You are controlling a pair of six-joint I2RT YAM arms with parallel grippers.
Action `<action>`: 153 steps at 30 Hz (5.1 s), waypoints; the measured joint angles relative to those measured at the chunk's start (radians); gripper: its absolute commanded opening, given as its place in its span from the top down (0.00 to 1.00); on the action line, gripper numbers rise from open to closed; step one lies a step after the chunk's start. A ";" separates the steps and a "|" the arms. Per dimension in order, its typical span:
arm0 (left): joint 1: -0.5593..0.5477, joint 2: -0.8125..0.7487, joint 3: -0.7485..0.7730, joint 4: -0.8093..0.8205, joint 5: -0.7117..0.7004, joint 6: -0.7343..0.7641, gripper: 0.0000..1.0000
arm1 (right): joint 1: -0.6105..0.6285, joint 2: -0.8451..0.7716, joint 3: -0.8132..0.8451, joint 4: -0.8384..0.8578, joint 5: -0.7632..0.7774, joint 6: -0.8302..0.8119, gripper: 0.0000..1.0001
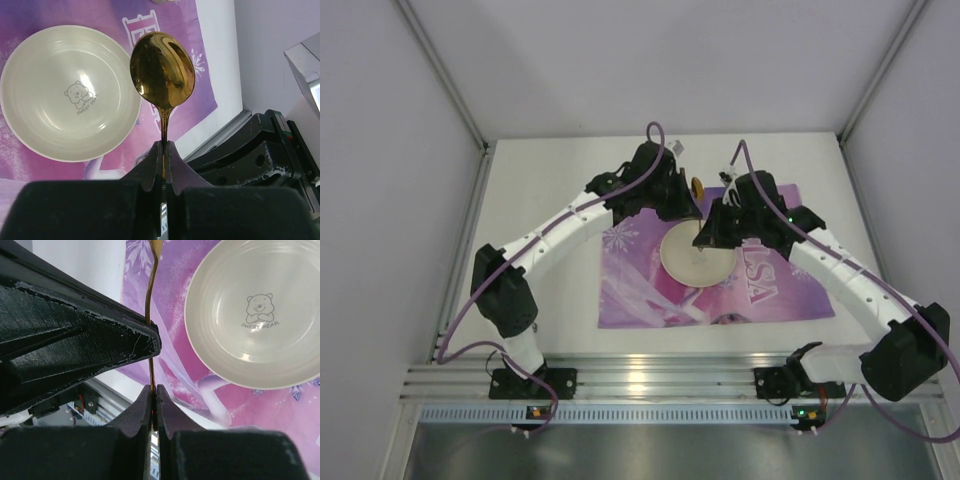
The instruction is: Set the dinner table for one person
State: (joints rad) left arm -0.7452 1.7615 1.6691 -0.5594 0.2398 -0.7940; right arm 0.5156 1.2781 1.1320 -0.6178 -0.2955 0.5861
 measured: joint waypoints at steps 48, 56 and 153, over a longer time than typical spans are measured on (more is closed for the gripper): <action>0.322 -0.239 -0.349 -0.047 0.010 0.026 0.05 | -0.278 0.238 -0.100 -0.238 0.242 -0.204 1.00; 0.358 -0.254 -0.382 -0.047 0.010 0.034 0.05 | -0.321 0.304 -0.085 -0.220 0.219 -0.253 1.00; 1.045 -0.055 -0.646 -0.294 -0.364 0.196 1.00 | -0.293 -0.043 -0.123 -0.529 0.242 -0.188 0.28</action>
State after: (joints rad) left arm 0.3000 1.7065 1.0229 -0.8539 -0.1246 -0.5980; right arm 0.2226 1.2346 1.0092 -1.1465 -0.0532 0.3977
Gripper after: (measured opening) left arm 0.026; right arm 0.717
